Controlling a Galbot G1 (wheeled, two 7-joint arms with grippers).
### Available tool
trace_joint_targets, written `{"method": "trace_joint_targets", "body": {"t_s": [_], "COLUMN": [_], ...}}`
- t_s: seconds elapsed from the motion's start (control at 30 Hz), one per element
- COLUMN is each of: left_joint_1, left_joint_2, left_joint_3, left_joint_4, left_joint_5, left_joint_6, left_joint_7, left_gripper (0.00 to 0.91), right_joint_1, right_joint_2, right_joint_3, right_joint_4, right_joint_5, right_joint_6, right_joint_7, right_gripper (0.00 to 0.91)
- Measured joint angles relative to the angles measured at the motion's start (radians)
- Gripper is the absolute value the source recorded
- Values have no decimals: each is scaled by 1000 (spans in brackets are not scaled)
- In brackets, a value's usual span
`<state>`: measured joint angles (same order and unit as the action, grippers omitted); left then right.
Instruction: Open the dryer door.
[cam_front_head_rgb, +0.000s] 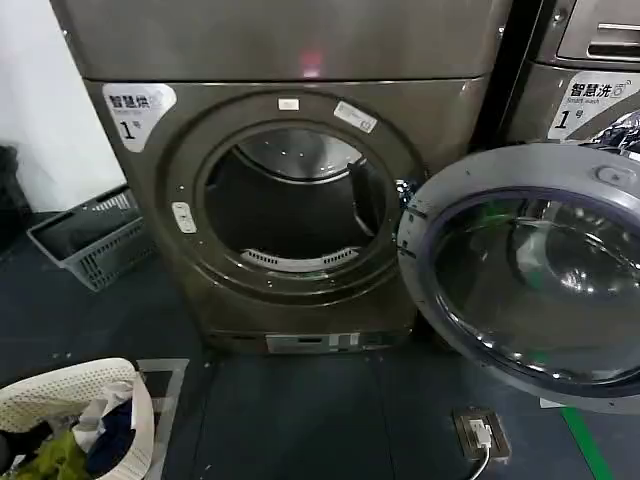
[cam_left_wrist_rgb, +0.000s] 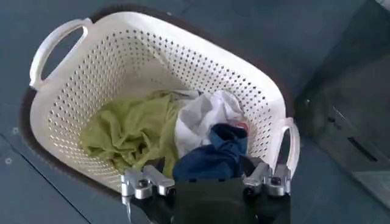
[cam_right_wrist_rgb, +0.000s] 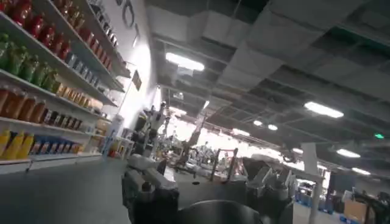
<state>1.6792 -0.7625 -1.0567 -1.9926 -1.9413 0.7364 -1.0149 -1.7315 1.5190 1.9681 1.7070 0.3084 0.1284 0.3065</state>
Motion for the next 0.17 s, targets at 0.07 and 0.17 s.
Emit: {"method": "trace_joint_targets", "body": {"t_s": [0.07, 0.17], "left_joint_1": [1, 2], "left_joint_2": [1, 2], "left_joint_3": [-1, -2], "left_joint_4": [-2, -3], "left_joint_5": [1, 6], "left_joint_6": [0, 0], "left_joint_7": [0, 0], "left_gripper": [907, 907], "right_joint_1": [0, 0], "right_joint_2": [1, 2], "right_joint_3": [0, -1], "right_joint_4": [0, 0], "right_joint_5": [-1, -2], "right_joint_6": [3, 6], "right_joint_7": [0, -1], "right_gripper": [907, 907]}}
